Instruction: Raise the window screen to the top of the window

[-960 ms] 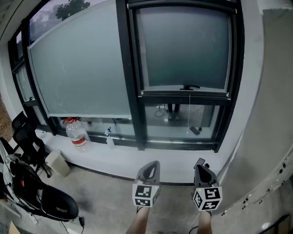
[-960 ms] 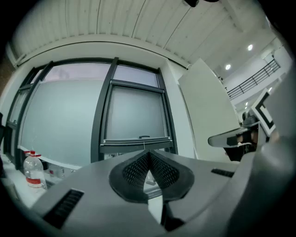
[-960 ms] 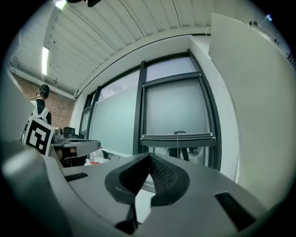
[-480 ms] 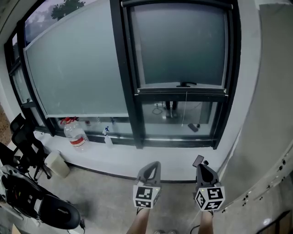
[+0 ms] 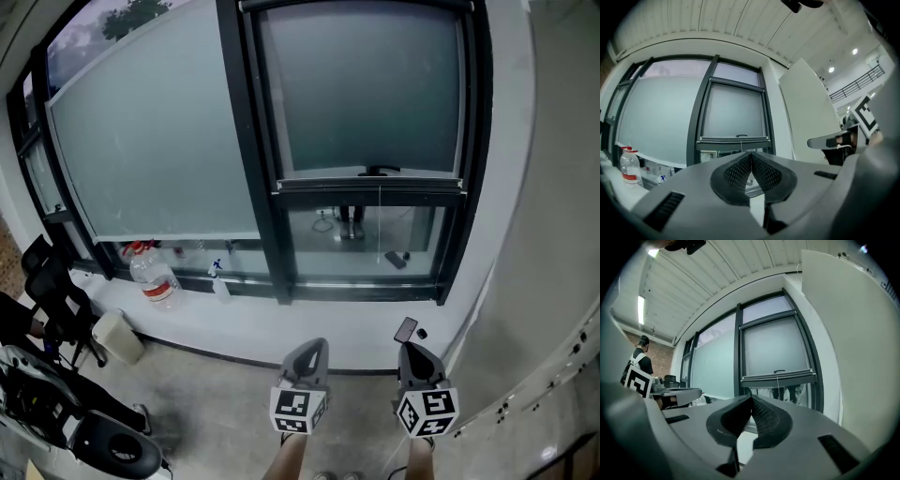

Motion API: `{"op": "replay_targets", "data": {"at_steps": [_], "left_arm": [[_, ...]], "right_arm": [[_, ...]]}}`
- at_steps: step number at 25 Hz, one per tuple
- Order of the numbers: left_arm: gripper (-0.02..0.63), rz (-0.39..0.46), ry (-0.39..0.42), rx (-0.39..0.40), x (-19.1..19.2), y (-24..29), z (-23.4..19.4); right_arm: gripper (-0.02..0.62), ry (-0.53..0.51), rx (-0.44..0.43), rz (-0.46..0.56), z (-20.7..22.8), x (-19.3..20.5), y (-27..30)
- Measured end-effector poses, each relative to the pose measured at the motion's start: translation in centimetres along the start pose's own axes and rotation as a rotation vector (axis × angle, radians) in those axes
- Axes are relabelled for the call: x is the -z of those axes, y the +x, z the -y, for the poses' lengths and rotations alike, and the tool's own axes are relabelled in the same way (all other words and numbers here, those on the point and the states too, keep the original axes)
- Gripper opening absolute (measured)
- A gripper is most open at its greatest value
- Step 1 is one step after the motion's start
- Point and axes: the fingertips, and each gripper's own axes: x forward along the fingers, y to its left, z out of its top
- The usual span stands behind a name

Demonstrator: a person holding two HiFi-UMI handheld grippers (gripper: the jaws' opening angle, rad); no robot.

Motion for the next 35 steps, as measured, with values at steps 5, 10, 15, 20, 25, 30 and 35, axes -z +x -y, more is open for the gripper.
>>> {"op": "replay_targets", "data": {"at_steps": [5, 10, 15, 20, 25, 30, 35], "left_arm": [[0.003, -0.007, -0.050, -0.005, 1.3, 1.1, 1.3], [0.003, -0.033, -0.119, -0.005, 3.6, 0.9, 2.6], [0.003, -0.069, -0.099, -0.029, 4.7, 2.0, 1.5], [0.003, -0.059, -0.086, -0.033, 5.0, 5.4, 0.3], [0.003, -0.020, -0.106, -0.038, 4.8, 11.7, -3.1], [0.003, 0.013, -0.074, -0.032, 3.1, 19.1, -7.1], [0.003, 0.029, -0.034, -0.018, 2.4, 25.1, -10.7]], "right_arm": [[0.005, -0.014, -0.053, -0.025, 1.0, 0.4, 0.3], [0.005, -0.005, -0.063, -0.039, 1.6, 0.8, -0.4], [0.005, 0.023, -0.074, -0.047, 2.3, 1.3, 0.7], [0.005, 0.042, -0.060, -0.044, 4.5, 1.5, 3.5], [0.005, 0.010, -0.054, -0.033, 7.0, 1.1, 9.7], [0.005, 0.021, -0.027, -0.012, 9.7, -0.8, 17.2], [0.005, 0.010, -0.023, 0.002, 11.3, -1.9, 24.4]]}}
